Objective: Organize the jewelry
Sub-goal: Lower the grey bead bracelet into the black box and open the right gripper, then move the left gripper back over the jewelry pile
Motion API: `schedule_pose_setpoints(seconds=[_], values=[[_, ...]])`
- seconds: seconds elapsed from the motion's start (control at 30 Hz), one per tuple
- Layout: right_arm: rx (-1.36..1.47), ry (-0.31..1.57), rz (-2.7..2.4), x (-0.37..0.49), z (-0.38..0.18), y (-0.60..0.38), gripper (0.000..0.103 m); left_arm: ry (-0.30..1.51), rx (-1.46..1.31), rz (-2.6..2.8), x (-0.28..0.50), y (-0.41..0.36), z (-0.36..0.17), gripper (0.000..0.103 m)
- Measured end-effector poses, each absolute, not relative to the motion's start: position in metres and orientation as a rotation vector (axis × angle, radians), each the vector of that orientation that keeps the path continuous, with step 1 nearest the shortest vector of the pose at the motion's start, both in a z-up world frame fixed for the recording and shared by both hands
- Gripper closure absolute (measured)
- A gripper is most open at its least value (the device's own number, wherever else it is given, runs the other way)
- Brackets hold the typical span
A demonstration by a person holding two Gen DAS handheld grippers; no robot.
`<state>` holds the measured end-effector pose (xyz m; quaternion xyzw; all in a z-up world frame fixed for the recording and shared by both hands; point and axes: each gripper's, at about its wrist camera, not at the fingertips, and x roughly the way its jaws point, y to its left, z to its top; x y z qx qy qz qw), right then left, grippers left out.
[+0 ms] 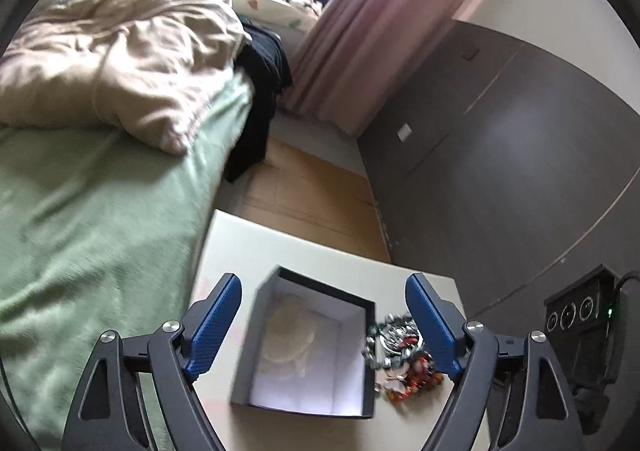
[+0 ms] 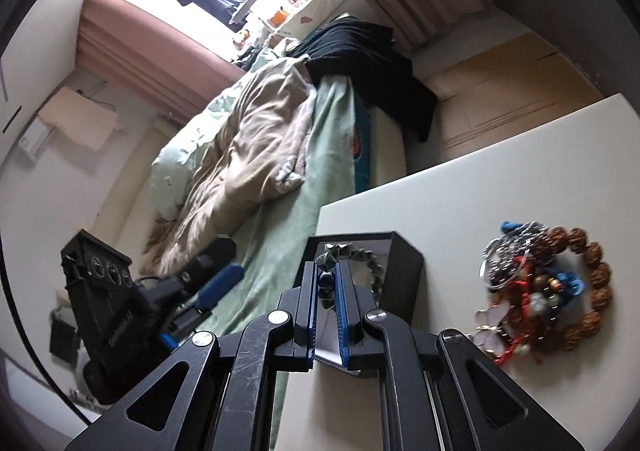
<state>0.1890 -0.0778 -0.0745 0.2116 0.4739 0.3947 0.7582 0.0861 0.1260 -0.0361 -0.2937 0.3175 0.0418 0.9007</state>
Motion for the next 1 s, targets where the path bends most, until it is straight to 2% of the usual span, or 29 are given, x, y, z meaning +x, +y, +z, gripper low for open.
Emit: schedule_pose_setpoints(seconds=[0.3, 0.33, 0.37, 0.43, 0.67, 0.83, 1.0], values=[[0.479, 1.066, 0.909, 0.189, -0.087, -0.043, 0.091, 0.660, -0.656, 0.184, 0.076, 0.153, -0.041, 0.018], [0.475, 1.080, 0.907, 0.191, -0.090, -0.038, 0.083, 0.661, -0.653, 0.190, 0.077, 0.155, -0.042, 0.018], [0.480, 1.099, 0.917, 0.192, -0.093, -0.033, 0.064, 0.665, -0.646, 0.199, 0.077, 0.155, -0.042, 0.018], [0.494, 1.112, 0.928, 0.192, -0.097, -0.030, 0.045, 0.676, -0.637, 0.211, 0.076, 0.156, -0.043, 0.018], [0.482, 1.080, 0.841, 0.192, -0.087, -0.053, 0.044, 0.756, -0.639, 0.237, 0.081, 0.154, -0.054, 0.018], [0.459, 1.036, 0.747, 0.190, -0.076, -0.083, 0.044, 0.827, -0.482, 0.281, 0.089, 0.133, -0.052, 0.018], [0.450, 0.981, 0.680, 0.193, -0.064, -0.116, 0.044, 0.839, -0.431, 0.219, 0.090, 0.111, -0.046, 0.013]])
